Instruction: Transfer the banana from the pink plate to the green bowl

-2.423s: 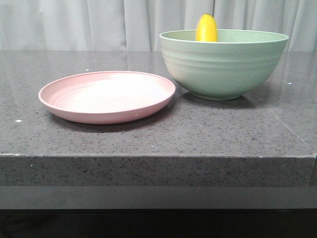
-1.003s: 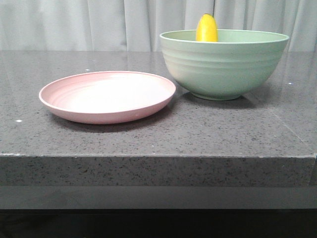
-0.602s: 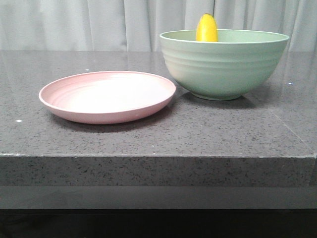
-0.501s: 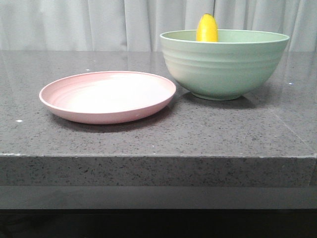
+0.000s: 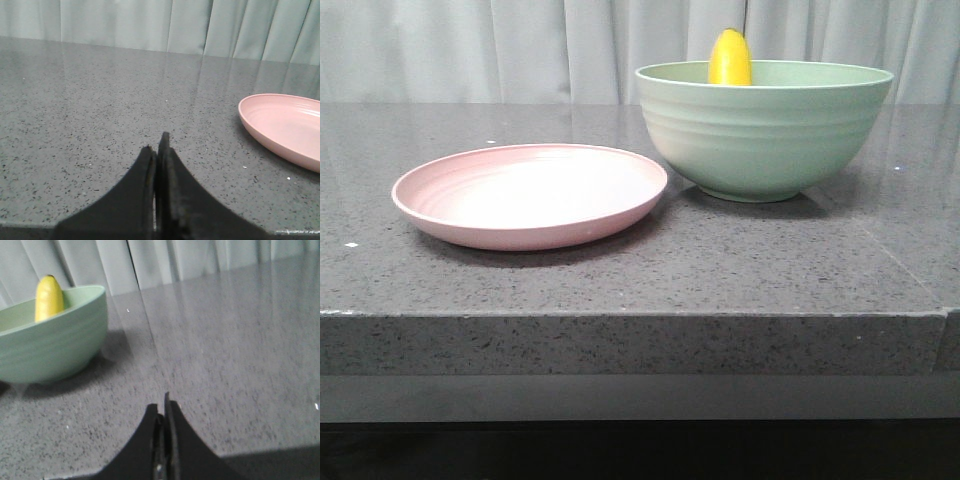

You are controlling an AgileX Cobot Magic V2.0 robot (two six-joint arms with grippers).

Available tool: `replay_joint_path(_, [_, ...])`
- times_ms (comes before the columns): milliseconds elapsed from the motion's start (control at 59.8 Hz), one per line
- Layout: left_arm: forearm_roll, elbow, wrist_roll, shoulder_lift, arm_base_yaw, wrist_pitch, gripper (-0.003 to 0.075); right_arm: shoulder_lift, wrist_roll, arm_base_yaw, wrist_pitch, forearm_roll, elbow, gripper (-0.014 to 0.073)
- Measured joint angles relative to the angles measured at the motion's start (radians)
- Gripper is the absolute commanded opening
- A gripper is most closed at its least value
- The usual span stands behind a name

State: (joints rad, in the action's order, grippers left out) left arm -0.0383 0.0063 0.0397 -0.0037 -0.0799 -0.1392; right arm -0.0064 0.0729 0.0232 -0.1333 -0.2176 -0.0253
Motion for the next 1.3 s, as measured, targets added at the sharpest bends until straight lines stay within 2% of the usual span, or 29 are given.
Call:
replay_joint_path(234, [0.0, 0.0, 0.0, 0.0, 0.0, 0.0, -0.002, -0.002, 0.004, 0.004, -0.07, 0.02, 0.0, -0.0068])
replay_joint_path(1304, [-0.002, 0.0, 0.0, 0.0, 0.0, 0.0, -0.002, -0.003, 0.006, 0.004, -0.076, 0.042, 0.0, -0.0068])
